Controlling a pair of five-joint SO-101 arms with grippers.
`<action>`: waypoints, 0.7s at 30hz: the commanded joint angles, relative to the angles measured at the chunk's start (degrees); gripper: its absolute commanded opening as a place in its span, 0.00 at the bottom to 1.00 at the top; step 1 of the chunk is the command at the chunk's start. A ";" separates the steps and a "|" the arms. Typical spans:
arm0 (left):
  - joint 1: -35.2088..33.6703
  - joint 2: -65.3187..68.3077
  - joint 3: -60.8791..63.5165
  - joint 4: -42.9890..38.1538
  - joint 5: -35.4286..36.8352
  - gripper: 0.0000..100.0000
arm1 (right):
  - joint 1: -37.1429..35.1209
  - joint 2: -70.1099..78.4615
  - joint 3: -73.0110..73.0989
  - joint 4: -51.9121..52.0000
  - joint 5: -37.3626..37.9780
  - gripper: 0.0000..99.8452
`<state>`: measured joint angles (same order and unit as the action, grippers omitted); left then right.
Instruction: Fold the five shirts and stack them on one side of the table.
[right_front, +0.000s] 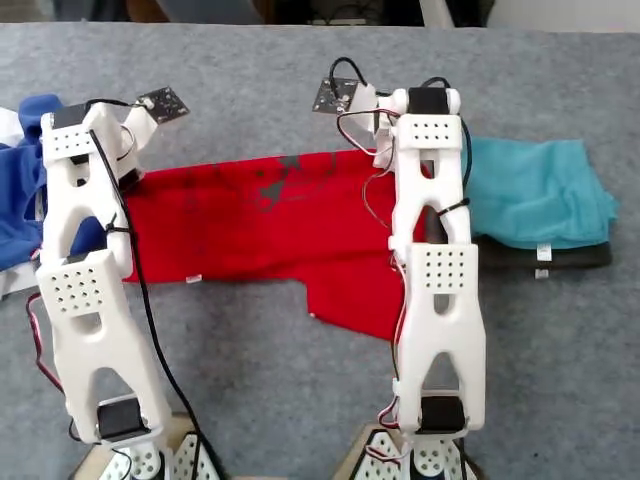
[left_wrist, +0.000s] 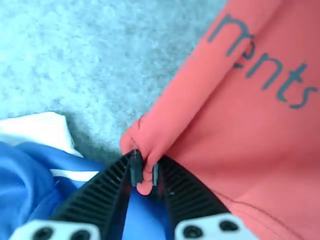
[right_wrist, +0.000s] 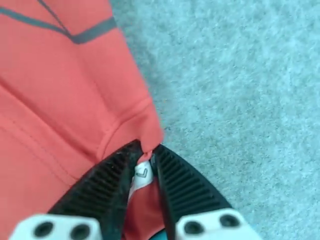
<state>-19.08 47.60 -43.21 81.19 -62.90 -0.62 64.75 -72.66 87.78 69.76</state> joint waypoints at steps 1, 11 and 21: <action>-1.10 -1.14 -2.77 -1.23 4.66 0.03 | 0.26 -0.92 -3.12 0.18 -2.46 0.04; -2.24 -1.85 -4.00 -0.97 22.24 0.26 | 0.53 -2.07 -14.55 9.05 -9.85 0.20; -3.82 -1.32 -24.57 19.96 32.35 0.25 | -0.44 -17.71 -8.84 13.80 -15.12 0.18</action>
<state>-21.89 47.60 -59.38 94.73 -33.10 -0.44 58.68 -88.48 101.05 55.78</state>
